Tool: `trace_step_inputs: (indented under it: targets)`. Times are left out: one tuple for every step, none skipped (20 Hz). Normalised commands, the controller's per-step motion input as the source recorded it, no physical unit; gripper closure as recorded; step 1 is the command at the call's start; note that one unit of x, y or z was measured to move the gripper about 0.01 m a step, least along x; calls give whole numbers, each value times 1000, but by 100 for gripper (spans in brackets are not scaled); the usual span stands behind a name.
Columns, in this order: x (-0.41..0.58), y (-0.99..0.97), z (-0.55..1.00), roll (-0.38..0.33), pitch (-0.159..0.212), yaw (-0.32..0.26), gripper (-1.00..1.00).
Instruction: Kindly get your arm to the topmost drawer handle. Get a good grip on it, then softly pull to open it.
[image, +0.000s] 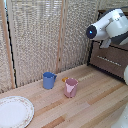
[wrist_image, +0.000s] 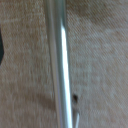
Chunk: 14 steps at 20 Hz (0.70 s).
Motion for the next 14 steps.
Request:
trace_step_inputs:
  targets:
    - [0, -349, -57, 87, 3, 119, -100]
    - [0, -446, -80, 104, 15, 124, -100]
    - [46, -460, -49, 109, 38, 109, -100]
    - [123, -489, -11, 126, 52, 87, -100]
    - [100, -497, -11, 127, 58, 62, 100]
    - [0, -431, -3, 180, 31, 43, 100]
    - [0, -357, -17, 224, 71, 16, 100]
    - [0, -303, 0, 228, 100, 0, 100]
    - [0, -286, -14, 240, 134, 0, 100]
    - [0, -377, -11, 260, 164, 0, 100]
    - [-94, -431, -17, 258, 202, 0, 100]
    - [-80, -420, 0, 222, 213, 0, 100]
    - [-31, -337, 0, 176, 165, 0, 100]
    - [-6, -257, 0, 130, 93, 0, 100]
